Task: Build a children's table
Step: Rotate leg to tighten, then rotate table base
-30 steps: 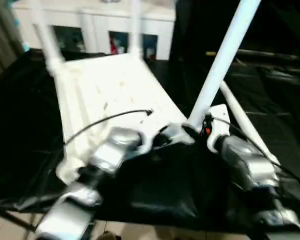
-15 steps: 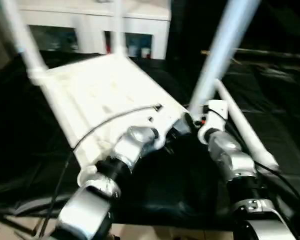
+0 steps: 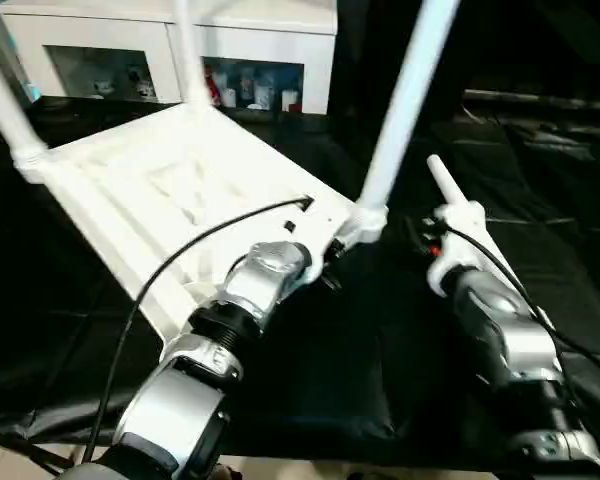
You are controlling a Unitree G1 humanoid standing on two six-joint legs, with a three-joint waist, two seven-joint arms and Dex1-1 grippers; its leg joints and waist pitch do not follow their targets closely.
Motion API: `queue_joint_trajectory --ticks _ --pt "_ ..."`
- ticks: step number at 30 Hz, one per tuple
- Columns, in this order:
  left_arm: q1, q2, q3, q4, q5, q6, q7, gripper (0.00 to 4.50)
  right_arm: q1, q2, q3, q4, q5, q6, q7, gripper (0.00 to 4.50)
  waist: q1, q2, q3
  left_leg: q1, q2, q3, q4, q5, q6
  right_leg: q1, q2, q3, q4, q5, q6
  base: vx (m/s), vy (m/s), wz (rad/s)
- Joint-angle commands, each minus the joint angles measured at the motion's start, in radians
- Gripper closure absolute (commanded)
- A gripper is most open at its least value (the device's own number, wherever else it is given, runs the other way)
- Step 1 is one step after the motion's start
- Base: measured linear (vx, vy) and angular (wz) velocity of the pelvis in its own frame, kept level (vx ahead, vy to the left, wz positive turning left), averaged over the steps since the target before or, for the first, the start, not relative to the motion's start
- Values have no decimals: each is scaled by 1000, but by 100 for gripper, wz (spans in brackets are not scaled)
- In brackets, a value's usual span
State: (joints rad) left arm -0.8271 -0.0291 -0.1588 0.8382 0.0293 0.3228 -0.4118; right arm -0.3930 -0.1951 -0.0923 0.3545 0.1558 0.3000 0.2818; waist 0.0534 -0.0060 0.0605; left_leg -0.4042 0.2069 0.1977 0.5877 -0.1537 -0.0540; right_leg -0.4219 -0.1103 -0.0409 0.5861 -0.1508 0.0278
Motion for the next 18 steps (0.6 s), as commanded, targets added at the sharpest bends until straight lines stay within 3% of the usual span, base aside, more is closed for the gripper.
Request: queue_joint_trajectory --ticks 1,6,8,9,13,14,15,16,18 --pt "-39 0 34 -80 -29 -16 4 386 1 3 -3 -26 2 23 -8 108 10 -7 -87 26 6 -4 -60 -207 62 58 -17 11 -55 -125 -252 0 0 0" --pt "-21 46 79 -149 -33 -2 67 340 4 8 50 -31 -11 80 25 108 10 -15 -80 30 10 -4 -66 -257 47 53 -16 11 -62 -214 -226 0 0 0" --pt "8 109 128 -229 -5 14 149 334 -11 16 73 9 -28 74 32 108 11 -14 -79 30 10 -6 -68 -264 37 53 -17 11 -63 -239 -209 0 0 0" --pt "21 134 149 -261 8 20 186 324 -19 21 78 27 -32 69 29 108 5 -13 -79 23 9 -9 -70 -257 30 56 -16 10 -60 -240 -196 0 0 0" --pt "80 218 198 -365 64 77 264 293 -45 35 83 65 -38 69 17 108 2 -7 -78 29 10 -9 -70 -258 8 46 -13 10 -59 -260 -180 0 0 0" --pt "113 253 219 -417 90 104 290 282 -55 40 86 76 -39 71 13 108 6 -10 -79 35 9 -6 -68 -261 4 41 -11 12 -61 -261 -176 0 0 0" --pt "166 304 239 -487 131 140 304 282 -69 46 92 92 -41 74 11 108 9 -9 -83 34 14 -10 -68 -251 -1 45 -15 11 -52 -239 -180 0 0 0" --pt "207 338 261 -535 159 159 316 282 -79 50 96 103 -43 75 10 108 5 -6 -78 26 14 -11 -74 -236 0 45 -11 10 -50 -223 -179 0 0 0" --pt "309 412 310 -645 200 198 335 282 -102 60 104 132 -47 71 11 108 4 -11 -79 32 16 -9 -73 -245 -10 40 -10 11 -48 -216 -176 0 0 0"
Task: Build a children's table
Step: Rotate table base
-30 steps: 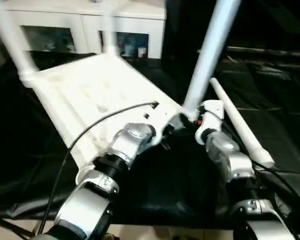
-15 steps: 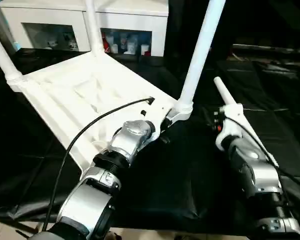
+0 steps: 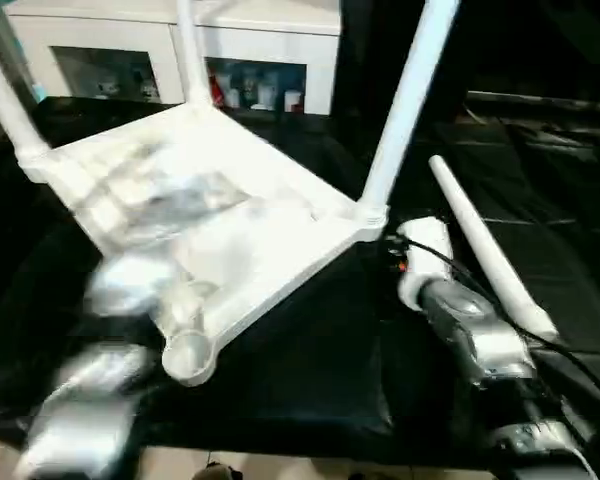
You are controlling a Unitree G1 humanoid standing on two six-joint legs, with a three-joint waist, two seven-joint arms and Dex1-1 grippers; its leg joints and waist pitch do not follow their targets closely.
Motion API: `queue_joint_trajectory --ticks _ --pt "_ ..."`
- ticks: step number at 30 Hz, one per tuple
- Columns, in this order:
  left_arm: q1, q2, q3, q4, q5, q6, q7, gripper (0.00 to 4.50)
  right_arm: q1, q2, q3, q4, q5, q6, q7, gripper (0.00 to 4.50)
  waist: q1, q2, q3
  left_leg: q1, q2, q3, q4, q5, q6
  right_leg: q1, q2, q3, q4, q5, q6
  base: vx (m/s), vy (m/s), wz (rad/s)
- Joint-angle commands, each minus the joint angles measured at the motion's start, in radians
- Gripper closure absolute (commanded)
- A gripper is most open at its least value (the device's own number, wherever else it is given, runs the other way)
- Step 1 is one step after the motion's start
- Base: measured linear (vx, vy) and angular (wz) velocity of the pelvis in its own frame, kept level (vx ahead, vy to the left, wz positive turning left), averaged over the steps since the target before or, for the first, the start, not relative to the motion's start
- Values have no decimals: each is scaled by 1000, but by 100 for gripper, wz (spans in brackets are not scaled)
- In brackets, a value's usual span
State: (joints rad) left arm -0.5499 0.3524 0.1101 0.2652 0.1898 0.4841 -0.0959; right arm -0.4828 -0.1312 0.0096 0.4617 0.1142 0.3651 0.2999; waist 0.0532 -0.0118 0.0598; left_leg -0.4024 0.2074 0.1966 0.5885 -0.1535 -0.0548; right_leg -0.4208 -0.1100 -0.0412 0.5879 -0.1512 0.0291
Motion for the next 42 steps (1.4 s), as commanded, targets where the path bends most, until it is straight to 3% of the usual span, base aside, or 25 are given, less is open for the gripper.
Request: queue_joint_trajectory --ticks 1,2,3,4,5,6,7,9,10,14,16,17,18,19,21,23,24,26,32,34,37,38,39,41,42 --pt "32 31 41 -72 39 37 19 282 -12 -4 2 25 -5 6 -7 108 6 -1 -79 31 15 -9 -73 -246 -11 38 -12 11 -47 -217 -177 0 0 0" --pt "75 55 63 -108 53 48 29 282 -20 1 4 38 -7 1 -7 108 7 -4 -77 33 13 -6 -74 -252 -13 35 -8 12 -52 -226 -174 0 0 0" --pt "103 70 76 -130 61 56 35 282 -24 4 5 45 -8 -2 -7 108 11 3 -78 37 16 -7 -74 -259 -22 32 -9 14 -50 -214 -176 0 0 0" --pt "120 80 79 -140 67 63 35 282 -27 6 5 50 -9 -4 -7 108 14 3 -76 40 15 -6 -76 -275 -31 28 -6 14 -51 -217 -172 0 0 0" --pt "193 116 104 -192 96 101 37 282 -35 14 7 66 -12 -11 -7 108 18 -1 -77 42 17 -8 -76 -294 -38 27 -8 15 -47 -217 -172 0 0 0" --pt "193 116 104 -192 96 101 37 282 -35 14 7 66 -12 -11 -7 108 15 -3 -72 33 15 -9 -82 -302 -38 31 -8 14 -49 -234 -166 0 0 0" --pt "230 129 118 -223 108 128 36 282 -38 17 7 73 -14 -14 -6 108 23 3 -73 47 15 -7 -79 -339 -51 19 -7 16 -54 -267 -157 0 0 0" --pt "285 135 133 -270 109 178 19 282 -37 21 9 75 -15 -15 -3 108 23 0 -70 40 15 -11 -84 -361 -62 24 -8 17 -54 -280 -146 0 0 0" --pt "311 138 120 -288 97 204 -8 282 -36 21 11 75 -15 -15 -3 108 25 0 -69 45 13 -10 -84 -391 -68 16 -6 17 -60 -307 -134 0 0 0" --pt "369 134 19 -340 6 244 -156 282 -33 19 13 78 -17 -19 -3 108 32 1 -66 47 10 -14 -85 -463 -81 8 -9 19 -69 -377 -121 0 0 0" --pt "392 142 -66 -381 -43 285 -261 282 -24 10 4 49 -15 -8 -9 108 33 -1 -65 44 11 -18 -89 -489 -87 9 -9 18 -70 -393 -116 0 0 0" --pt "392 142 -66 -381 -43 285 -261 282 -24 10 4 49 -15 -8 -9 108 35 12 -66 47 10 -19 -89 -495 -92 8 -11 19 -69 -393 -116 0 0 0" --pt "400 144 -95 -400 -67 309 -299 282 -17 3 -3 24 -14 5 -16 108 29 9 -64 41 9 -21 -90 -500 -96 13 -11 18 -70 -392 -113 0 0 0" --pt "413 150 -142 -447 -106 348 -370 282 6 -19 -26 -50 -16 39 -37 108 26 11 -63 41 8 -20 -91 -504 -99 14 -8 17 -73 -389 -107 0 0 0" --pt "417 153 -156 -464 -115 354 -395 282 16 -31 -30 -79 -24 53 -46 108 30 12 -63 46 7 -19 -89 -501 -93 11 -6 19 -73 -394 -105 0 0 0" --pt "419 158 -169 -469 -116 326 -418 282 24 -42 -31 -105 -30 72 -49 108 31 11 -63 42 5 -19 -88 -493 -85 14 -7 19 -76 -408 -100 0 0 0" --pt "418 158 -181 -478 -130 323 -448 282 33 -61 -39 -142 -34 120 -55 108 29 16 -64 41 5 -20 -88 -491 -88 13 -7 19 -75 -413 -98 0 0 0" --pt "411 166 -213 -491 -152 301 -498 282 40 -102 -53 -203 -33 225 -54 108 28 14 -64 42 5 -20 -88 -479 -90 16 -4 19 -75 -404 -94 0 0 0" --pt "379 152 -257 -484 -174 282 -533 282 27 -160 -90 -244 -17 326 -42 108 29 14 -67 44 4 -18 -85 -460 -91 18 -4 19 -72 -385 -97 0 0 0" --pt "320 108 -311 -451 -184 250 -556 282 -9 -225 -133 -249 -2 378 -38 108 27 16 -67 44 4 -16 -82 -446 -91 18 -3 20 -72 -378 -100 0 0 0" --pt "299 91 -328 -441 -185 241 -563 282 -21 -244 -147 -252 1 394 -37 108 29 11 -68 44 3 -12 -78 -422 -83 20 -4 21 -71 -368 -101 0 0 0" --pt "277 66 -350 -426 -187 229 -572 272 -39 -265 -165 -250 5 418 -39 81 22 11 -68 30 0 -13 -80 -388 -78 31 -6 19 -68 -365 -101 0 0 0" --pt "259 37 -369 -413 -188 218 -572 272 -57 -289 -178 -233 7 434 -33 74 20 10 -71 29 0 -13 -78 -375 -77 33 -6 18 -66 -356 -100 0 0 0" --pt "248 20 -380 -405 -188 212 -571 272 -68 -302 -186 -223 9 444 -29 57 18 5 -73 38 1 -6 -70 -357 -67 27 -4 21 -70 -341 -105 0 0 0" --pt "228 -22 -402 -394 -201 203 -575 272 -93 -341 -196 -203 12 480 -8 43 16 7 -73 33 0 -7 -70 -344 -65 32 -5 20 -67 -335 -109 0 0 0"
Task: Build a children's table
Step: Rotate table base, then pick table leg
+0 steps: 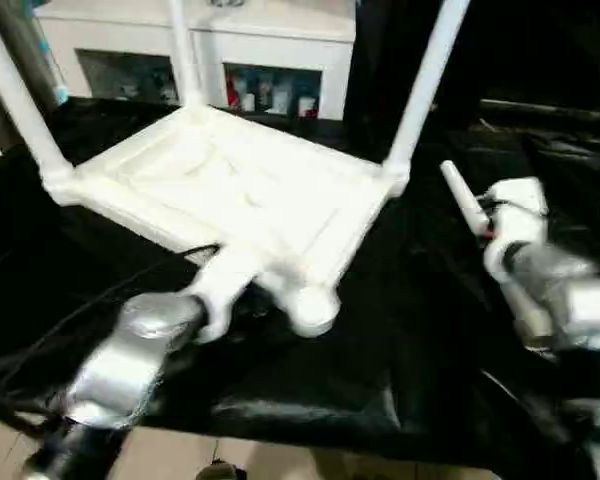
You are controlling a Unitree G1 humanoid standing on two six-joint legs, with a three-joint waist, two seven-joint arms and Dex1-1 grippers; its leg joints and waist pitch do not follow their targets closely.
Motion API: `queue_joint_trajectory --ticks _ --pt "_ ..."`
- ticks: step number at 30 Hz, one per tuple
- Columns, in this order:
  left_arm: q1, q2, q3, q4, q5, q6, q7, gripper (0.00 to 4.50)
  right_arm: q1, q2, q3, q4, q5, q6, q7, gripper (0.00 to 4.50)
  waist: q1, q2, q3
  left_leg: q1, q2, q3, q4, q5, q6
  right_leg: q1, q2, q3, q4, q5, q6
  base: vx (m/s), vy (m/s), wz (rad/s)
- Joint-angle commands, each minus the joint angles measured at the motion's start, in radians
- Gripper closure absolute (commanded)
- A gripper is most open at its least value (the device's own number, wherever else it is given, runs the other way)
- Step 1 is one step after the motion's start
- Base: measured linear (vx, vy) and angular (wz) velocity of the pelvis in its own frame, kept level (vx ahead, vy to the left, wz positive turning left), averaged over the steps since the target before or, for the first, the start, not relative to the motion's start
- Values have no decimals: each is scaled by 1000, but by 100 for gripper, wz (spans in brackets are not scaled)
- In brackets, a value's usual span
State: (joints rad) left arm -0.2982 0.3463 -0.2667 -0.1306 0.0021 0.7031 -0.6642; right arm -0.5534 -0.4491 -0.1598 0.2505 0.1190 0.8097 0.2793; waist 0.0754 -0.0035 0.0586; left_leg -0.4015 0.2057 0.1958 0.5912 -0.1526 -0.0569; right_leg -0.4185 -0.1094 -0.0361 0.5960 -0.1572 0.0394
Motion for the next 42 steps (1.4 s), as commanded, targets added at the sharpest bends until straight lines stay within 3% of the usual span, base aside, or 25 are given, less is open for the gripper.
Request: queue_joint_trajectory --ticks 1,2,4,10,13,15,18,26,28,36,41,42 --pt "-29 -26 -30 5 -17 -19 -6 272 -30 -35 -29 13 9 47 19 43 -6 -2 -75 29 2 -6 -72 -321 -58 34 -5 14 -73 -310 -122 0 0 0" --pt "-46 -63 -47 11 -33 -27 -6 272 -60 -79 -35 36 17 103 49 35 -13 -5 -74 31 3 -3 -69 -314 -51 33 -2 14 -73 -293 -138 0 0 0" --pt "-49 -76 -61 5 -52 -38 -29 272 -92 -118 -16 82 10 134 71 13 -13 -7 -75 27 1 -1 -65 -283 -43 37 -3 14 -69 -252 -156 0 0 0" --pt "-50 -79 -82 -5 -68 -59 -69 272 -182 -173 44 276 -5 154 153 5 -33 3 -75 18 -1 -3 -59 -268 -15 46 -4 7 -69 -241 -193 0 0 0" --pt "-58 -55 -73 -16 -77 -58 -89 272 -220 -189 82 362 -5 170 226 5 -42 -5 -73 18 0 0 -56 -265 6 45 -4 6 -69 -235 -219 0 0 0" --pt "-65 -40 -69 -26 -88 -50 -100 272 -245 -192 98 425 -3 168 272 5 -39 0 -70 22 3 0 -56 -264 12 43 -4 7 -68 -245 -231 0 0 0" --pt "-63 -17 -63 -55 -113 -32 -127 272 -287 -178 111 556 -3 144 339 5 -41 -1 -61 26 5 1 -59 -305 4 36 -4 6 -74 -304 -233 0 0 0" --pt "-60 12 -67 -106 -151 -10 -171 272 -337 -173 196 733 -76 81 376 5 -42 -3 -58 28 8 0 -62 -334 -17 32 -5 6 -75 -340 -223 0 0 0" --pt "-68 12 -63 -113 -160 -4 -172 272 -352 -172 203 775 -88 64 382 38 -45 -9 -57 25 7 1 -61 -331 -15 33 -4 6 -73 -339 -228 0 0 0" --pt "-75 28 -53 -130 -173 6 -181 272 -394 -166 217 870 -106 21 404 103 -49 -13 -55 23 8 1 -60 -333 -9 32 -6 5 -73 -360 -221 0 0 0" --pt "-78 42 -49 -139 -185 13 -176 272 -412 -162 219 924 -121 -5 410 135 -46 -10 -51 24 9 2 -62 -336 -12 29 -3 7 -72 -348 -225 0 0 0" --pt "-80 42 -47 -143 -189 17 -176 272 -413 -162 222 930 -123 -10 413 161 -45 -5 -52 23 9 1 -63 -330 -15 32 -4 6 -69 -337 -229 0 0 0"
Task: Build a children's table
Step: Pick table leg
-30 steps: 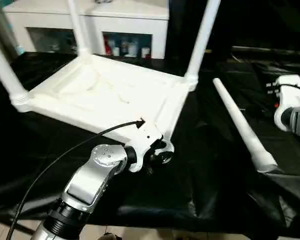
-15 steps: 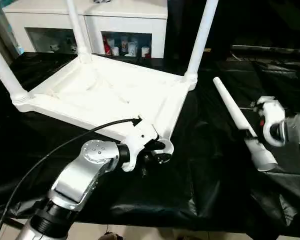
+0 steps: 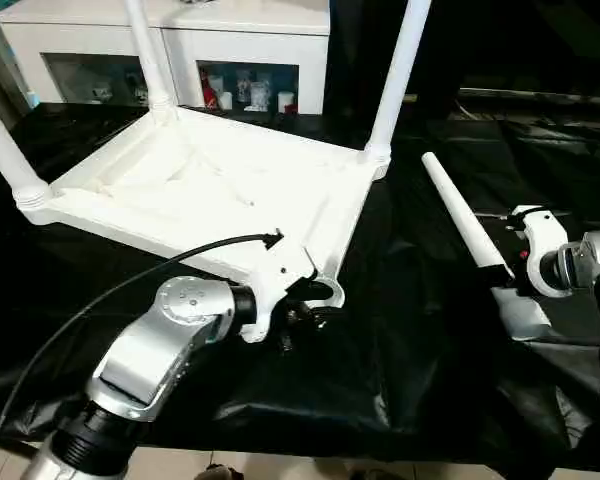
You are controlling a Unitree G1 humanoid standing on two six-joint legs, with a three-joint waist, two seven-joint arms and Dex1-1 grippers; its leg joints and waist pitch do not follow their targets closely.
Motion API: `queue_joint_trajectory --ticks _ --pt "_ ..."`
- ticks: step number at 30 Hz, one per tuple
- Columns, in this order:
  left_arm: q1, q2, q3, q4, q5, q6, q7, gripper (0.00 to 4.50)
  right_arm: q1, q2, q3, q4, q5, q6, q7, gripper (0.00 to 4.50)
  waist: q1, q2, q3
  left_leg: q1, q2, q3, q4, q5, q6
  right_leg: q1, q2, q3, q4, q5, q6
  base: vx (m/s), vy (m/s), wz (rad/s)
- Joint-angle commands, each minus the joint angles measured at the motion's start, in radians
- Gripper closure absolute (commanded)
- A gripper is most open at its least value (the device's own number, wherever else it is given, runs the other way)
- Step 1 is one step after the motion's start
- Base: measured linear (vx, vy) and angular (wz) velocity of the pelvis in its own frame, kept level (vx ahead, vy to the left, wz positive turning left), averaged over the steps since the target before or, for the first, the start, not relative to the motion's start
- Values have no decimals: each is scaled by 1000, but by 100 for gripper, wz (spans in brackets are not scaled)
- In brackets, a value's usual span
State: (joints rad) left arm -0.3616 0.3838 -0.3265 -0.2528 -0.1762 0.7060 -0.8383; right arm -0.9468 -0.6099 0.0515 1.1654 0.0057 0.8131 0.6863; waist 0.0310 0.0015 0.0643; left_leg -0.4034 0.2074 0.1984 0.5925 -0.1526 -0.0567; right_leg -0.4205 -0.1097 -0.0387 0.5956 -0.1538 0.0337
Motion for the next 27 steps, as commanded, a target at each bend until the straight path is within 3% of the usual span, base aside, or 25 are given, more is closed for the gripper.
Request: queue_joint_trajectory --ticks 1,8,13,14,16,17,19,20,21,22,23,24,25,26,27 --pt "-17 4 14 -22 -11 15 -2 272 -19 -1 11 17 -10 -15 6 168 -1 -13 -58 26 7 0 -63 -330 -14 33 -3 9 -70 -332 -228 0 0 0" --pt "-32 13 2 -12 -15 3 -10 272 -17 1 -2 52 -11 -40 -7 223 1 -10 -61 26 8 -1 -63 -344 -17 35 -4 8 -69 -329 -235 0 0 0" --pt "-42 13 4 2 -1 -24 6 272 7 7 -78 53 32 -58 -89 257 2 -15 -70 29 7 -1 -60 -339 -21 38 -6 7 -68 -333 -235 0 0 0" --pt "-39 12 9 5 -5 -24 7 272 18 7 -94 43 44 -56 -102 259 4 -1 -71 30 7 -3 -61 -340 -24 38 -7 7 -66 -332 -234 0 0 0" --pt "-35 7 22 10 -19 -12 6 272 38 5 -122 15 66 -51 -125 260 3 -3 -76 29 7 0 -59 -325 -27 41 -4 6 -65 -299 -237 0 0 0" --pt "-39 -4 31 17 -23 -9 14 243 44 3 -139 -2 79 -50 -136 261 3 -4 -77 28 6 0 -59 -321 -26 41 -3 6 -65 -293 -238 0 0 0" --pt "-43 -11 38 23 -25 -9 21 235 48 2 -152 -14 87 -49 -145 261 4 -2 -79 30 6 1 -58 -314 -23 42 -3 6 -63 -279 -243 0 0 0" --pt "-67 -58 94 60 -53 -11 65 235 90 6 -247 -124 139 -81 -215 261 7 19 -76 30 3 1 -60 -322 -26 43 -3 7 -66 -282 -239 0 0 0" --pt "-75 -74 113 71 -62 -16 82 230 107 10 -290 -169 162 -93 -245 261 5 11 -75 31 3 3 -59 -329 -26 40 -2 8 -74 -284 -229 0 0 0" --pt "-87 -104 144 84 -80 -21 107 200 159 27 -357 -288 187 -125 -297 261 5 1 -79 29 -1 2 -57 -315 -21 46 0 9 -71 -269 -216 0 0 0" --pt "-96 -121 162 91 -92 -25 120 192 192 40 -398 -368 201 -143 -330 261 8 -2 -84 32 0 2 -56 -303 -12 43 -2 8 -70 -275 -213 0 0 0" --pt "-108 -152 188 106 -105 -37 149 192 236 67 -463 -480 218 -135 -385 261 7 -8 -82 27 -1 3 -58 -292 -6 46 -2 8 -72 -282 -206 0 0 0" --pt "-108 -152 188 106 -105 -37 149 190 236 67 -463 -480 218 -135 -385 262 14 -3 -80 30 -1 3 -59 -290 -4 43 -3 9 -75 -296 -195 0 0 0" --pt "-127 -196 220 137 -103 -92 205 177 319 140 -560 -689 263 -184 -443 262 11 -3 -85 32 1 0 -57 -282 -1 43 -2 5 -72 -306 -196 0 0 0" --pt "-127 -196 220 137 -103 -92 205 161 319 140 -560 -689 263 -184 -443 262 22 -10 -82 29 1 3 -59 -276 5 42 -8 9 -78 -331 -163 0 0 0"
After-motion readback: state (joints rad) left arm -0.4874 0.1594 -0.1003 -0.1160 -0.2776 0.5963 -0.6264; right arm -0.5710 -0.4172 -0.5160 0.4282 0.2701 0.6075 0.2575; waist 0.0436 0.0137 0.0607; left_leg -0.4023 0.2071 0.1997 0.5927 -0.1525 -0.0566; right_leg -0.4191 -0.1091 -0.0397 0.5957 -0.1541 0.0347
